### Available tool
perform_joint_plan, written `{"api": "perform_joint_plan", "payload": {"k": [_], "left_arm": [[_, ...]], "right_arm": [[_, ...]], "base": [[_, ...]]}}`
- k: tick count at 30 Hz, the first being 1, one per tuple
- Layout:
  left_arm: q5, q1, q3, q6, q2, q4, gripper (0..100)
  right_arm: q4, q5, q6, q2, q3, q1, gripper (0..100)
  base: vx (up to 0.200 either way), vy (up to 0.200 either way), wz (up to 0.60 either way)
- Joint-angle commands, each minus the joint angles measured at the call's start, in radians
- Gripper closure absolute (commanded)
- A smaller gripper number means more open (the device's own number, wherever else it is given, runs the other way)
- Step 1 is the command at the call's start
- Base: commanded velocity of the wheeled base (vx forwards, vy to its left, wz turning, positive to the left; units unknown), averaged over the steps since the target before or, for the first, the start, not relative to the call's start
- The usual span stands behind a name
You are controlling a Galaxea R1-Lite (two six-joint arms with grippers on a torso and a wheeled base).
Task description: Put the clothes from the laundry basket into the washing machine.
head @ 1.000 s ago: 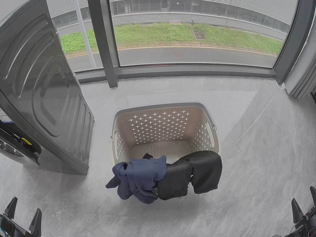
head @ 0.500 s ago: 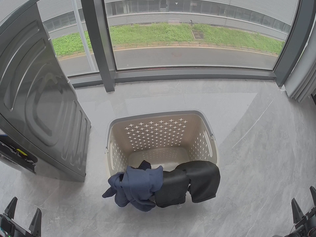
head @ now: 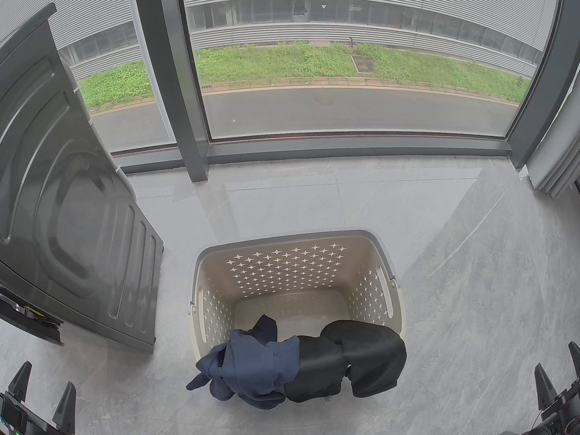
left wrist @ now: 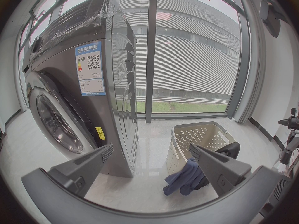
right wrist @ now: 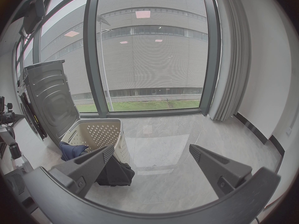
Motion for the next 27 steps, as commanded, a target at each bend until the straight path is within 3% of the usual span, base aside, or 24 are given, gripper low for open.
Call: {"api": "perform_joint_plan", "payload": {"k": [1, 6, 12, 18, 27], "left_arm": [[0.001, 0.000, 0.016, 0.000, -0.015, 0.000, 0], [0.003, 0.000, 0.016, 0.000, -0.015, 0.000, 0], [0.001, 0.000, 0.016, -0.002, -0.015, 0.000, 0], [0.001, 0.000, 0.016, 0.000, -0.015, 0.000, 0], [0.003, 0.000, 0.016, 0.000, -0.015, 0.000, 0]], "right_arm": [[0.000, 0.000, 0.000, -0.017, 0.016, 0.000, 0], [0.001, 0.000, 0.000, -0.017, 0.016, 0.000, 0], [0.000, 0.000, 0.000, -0.017, 0.016, 0.000, 0], [0.000, 0.000, 0.000, -0.017, 0.018, 0.000, 0], [0.000, 0.000, 0.000, -0.017, 0.018, 0.000, 0]], "base": [[0.200, 0.000, 0.00], [0.200, 0.000, 0.00], [0.000, 0.000, 0.00], [0.200, 0.000, 0.00], [0.000, 0.000, 0.00]]}}
